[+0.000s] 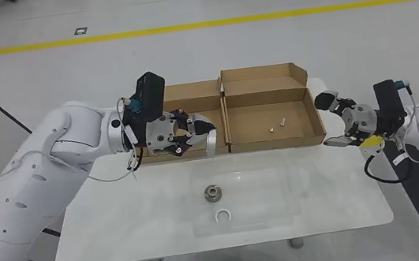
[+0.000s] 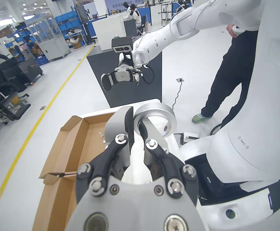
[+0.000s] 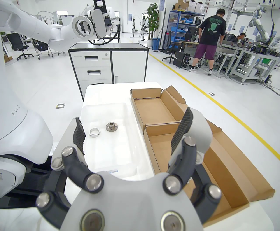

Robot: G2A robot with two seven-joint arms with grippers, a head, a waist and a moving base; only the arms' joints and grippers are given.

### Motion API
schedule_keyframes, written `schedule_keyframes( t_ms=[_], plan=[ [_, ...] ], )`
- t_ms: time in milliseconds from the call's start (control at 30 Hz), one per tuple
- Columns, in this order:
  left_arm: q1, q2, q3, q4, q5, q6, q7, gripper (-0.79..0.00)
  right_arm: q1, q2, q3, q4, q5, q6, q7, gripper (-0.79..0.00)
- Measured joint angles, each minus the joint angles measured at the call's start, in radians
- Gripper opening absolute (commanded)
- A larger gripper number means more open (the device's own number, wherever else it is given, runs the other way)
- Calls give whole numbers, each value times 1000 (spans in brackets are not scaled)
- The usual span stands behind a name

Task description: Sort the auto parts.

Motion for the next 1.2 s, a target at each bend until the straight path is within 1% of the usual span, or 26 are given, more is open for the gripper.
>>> schedule_keyframes(
  t_ms=[467,600,833,1000,1200],
  plan=[
    [7,-1,0,-2,-9,5,9,-785,0,0,0,0,0,0,0,0],
    [42,-7,0,-14,-94,0,83,-785,0,0,0,0,0,0,0,0],
    [95,-13,-18,-71,-258,0,252,-785,0,0,0,0,0,0,0,0],
    [136,-19,-48,-103,-298,0,353,-785,0,0,0,0,0,0,0,0],
    [191,-28,-95,-145,-286,0,477,-785,0,0,0,0,0,0,0,0]
  ],
)
